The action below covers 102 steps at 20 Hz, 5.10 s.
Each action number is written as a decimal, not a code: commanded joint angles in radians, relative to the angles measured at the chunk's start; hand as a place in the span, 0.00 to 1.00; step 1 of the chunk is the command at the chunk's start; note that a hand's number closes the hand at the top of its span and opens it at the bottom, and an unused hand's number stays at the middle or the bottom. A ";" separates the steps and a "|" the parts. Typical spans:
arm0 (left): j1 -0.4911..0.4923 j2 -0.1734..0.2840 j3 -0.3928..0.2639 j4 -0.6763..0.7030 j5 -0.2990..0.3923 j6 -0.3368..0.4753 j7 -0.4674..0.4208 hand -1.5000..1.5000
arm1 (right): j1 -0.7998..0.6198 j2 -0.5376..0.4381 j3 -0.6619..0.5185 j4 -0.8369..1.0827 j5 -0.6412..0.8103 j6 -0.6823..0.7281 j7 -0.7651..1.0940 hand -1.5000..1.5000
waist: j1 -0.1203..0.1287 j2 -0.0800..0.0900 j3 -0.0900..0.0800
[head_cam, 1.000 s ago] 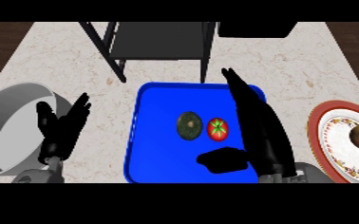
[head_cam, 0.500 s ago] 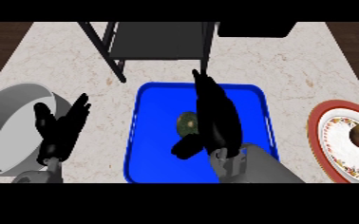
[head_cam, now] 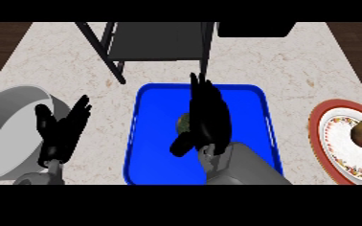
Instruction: Pick the squash from the tray and place it in the tiered shelf
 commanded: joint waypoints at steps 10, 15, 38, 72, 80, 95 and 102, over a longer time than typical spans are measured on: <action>-0.064 -0.026 0.009 0.039 -0.021 0.003 0.033 0.50 | -0.032 0.029 0.066 0.130 0.041 -0.074 0.209 0.00 | 0.007 0.005 -0.004; 0.018 -0.045 -0.003 0.036 -0.032 -0.014 -0.022 0.50 | -0.011 0.029 0.071 0.201 0.080 -0.091 0.181 0.00 | 0.012 0.006 -0.004; -0.043 -0.046 0.030 -0.006 -0.066 -0.017 0.082 0.50 | -0.072 0.030 0.183 0.528 -0.085 -0.105 -0.135 1.00 | 0.022 0.008 -0.003; -0.079 -0.094 0.057 0.070 -0.098 -0.047 0.047 0.50 | -1.033 0.029 0.140 0.399 -0.319 -0.377 0.201 1.00 | 0.023 -0.008 -0.006; -0.023 -0.070 0.064 0.010 -0.091 -0.066 0.055 0.50 | -1.188 0.030 -0.036 0.624 -0.306 -0.330 0.139 1.00 | 0.023 0.000 -0.005; -0.035 -0.085 0.085 0.061 -0.092 -0.081 0.020 0.50 | -1.245 -0.056 -0.251 0.912 -0.350 -0.209 -0.197 1.00 | 0.015 0.011 -0.005; -0.029 -0.065 0.100 0.030 -0.083 -0.101 0.035 0.50 | -1.230 -0.042 -0.283 1.049 -0.324 -0.196 -0.353 1.00 | 0.025 0.013 -0.005</action>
